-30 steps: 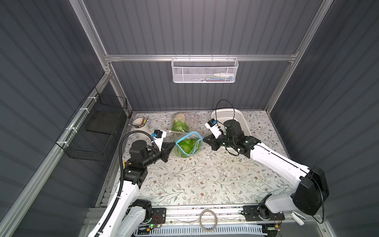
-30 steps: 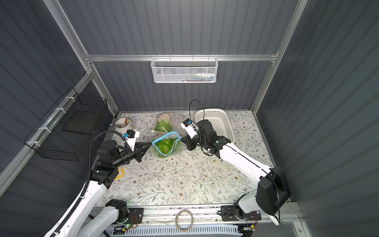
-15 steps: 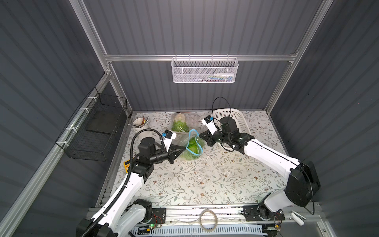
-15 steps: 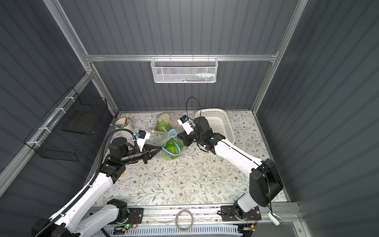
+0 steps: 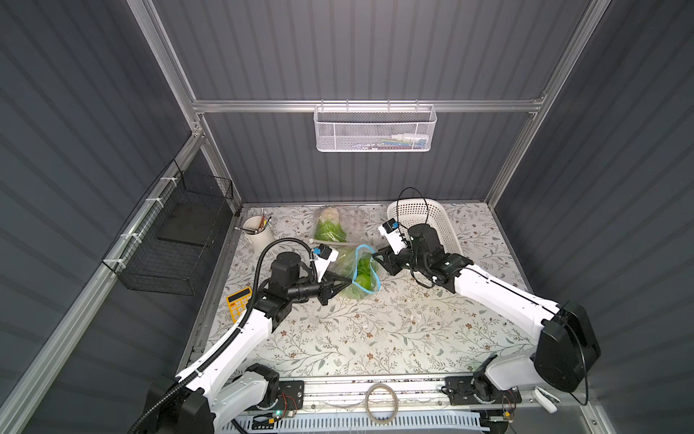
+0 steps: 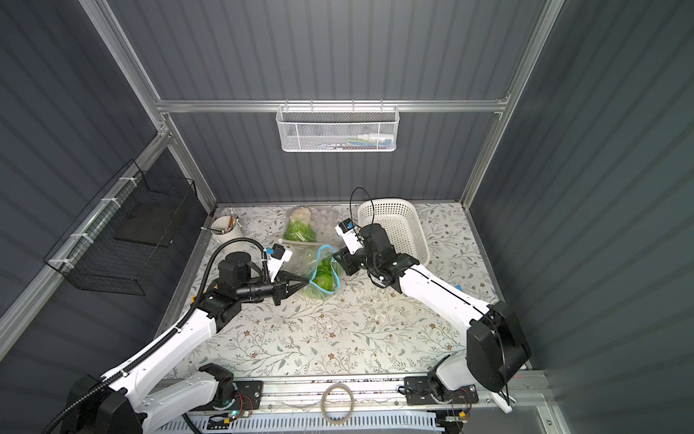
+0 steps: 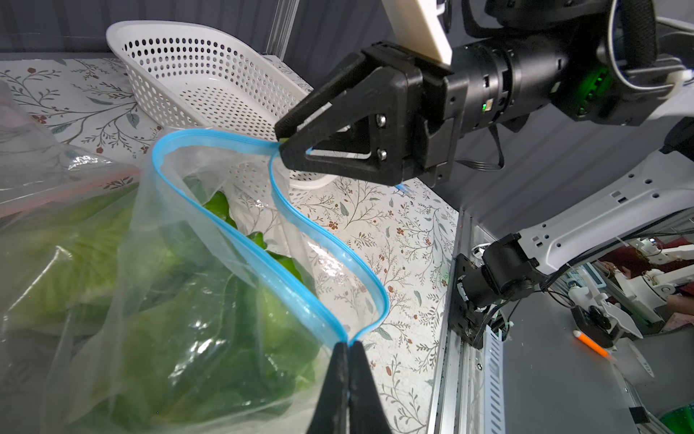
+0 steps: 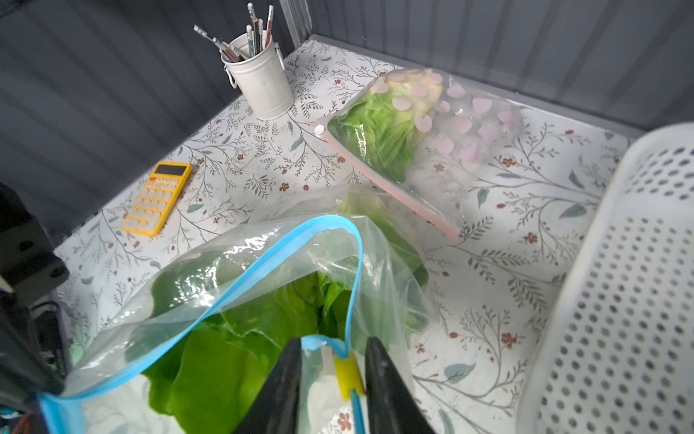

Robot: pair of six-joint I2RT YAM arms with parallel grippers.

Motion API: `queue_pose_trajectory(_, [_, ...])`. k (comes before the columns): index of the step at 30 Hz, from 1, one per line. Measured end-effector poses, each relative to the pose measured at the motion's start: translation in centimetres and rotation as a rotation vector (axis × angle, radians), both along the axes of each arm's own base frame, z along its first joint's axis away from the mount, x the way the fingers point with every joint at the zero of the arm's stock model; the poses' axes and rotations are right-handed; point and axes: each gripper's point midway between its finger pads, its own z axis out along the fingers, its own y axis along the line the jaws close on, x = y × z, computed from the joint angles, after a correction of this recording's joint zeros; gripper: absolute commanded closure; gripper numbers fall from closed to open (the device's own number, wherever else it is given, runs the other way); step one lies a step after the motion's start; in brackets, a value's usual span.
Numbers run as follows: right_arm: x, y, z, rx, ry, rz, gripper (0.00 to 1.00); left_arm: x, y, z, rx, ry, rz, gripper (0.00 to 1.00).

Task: Open the zip-top bag and take out the chinese cabbages
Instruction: Unzip the zipper on the zipper food storage bag, then adjust the zipper food storage bag at the center of the board.

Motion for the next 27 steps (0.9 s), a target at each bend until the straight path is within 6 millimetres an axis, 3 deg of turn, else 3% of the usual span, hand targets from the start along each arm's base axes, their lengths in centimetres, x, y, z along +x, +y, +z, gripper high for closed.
queue_pose_trajectory(5, [-1.0,-1.8,0.8,0.013,-0.009,-0.063,0.46,-0.1,-0.5,-0.3,0.011,0.003,-0.001,1.0])
queue_pose_trajectory(11, [-2.5,-3.4,2.4,0.059,-0.01,-0.11,0.47,-0.1,-0.8,-0.5,0.019,-0.004,0.003,1.0])
queue_pose_trajectory(15, [-3.7,-3.8,3.0,0.102,0.019,-0.117,0.53,-0.2,-1.1,-0.5,0.025,-0.007,0.004,1.0])
queue_pose_trajectory(19, [-5.2,-3.1,2.5,0.154,0.083,-0.088,0.61,-0.4,-1.3,-0.7,0.033,-0.009,0.004,1.0])
queue_pose_trajectory(27, [-6.7,0.3,-0.9,0.19,0.264,-0.011,0.61,-0.7,-2.0,-1.3,0.072,-0.017,0.021,1.0])
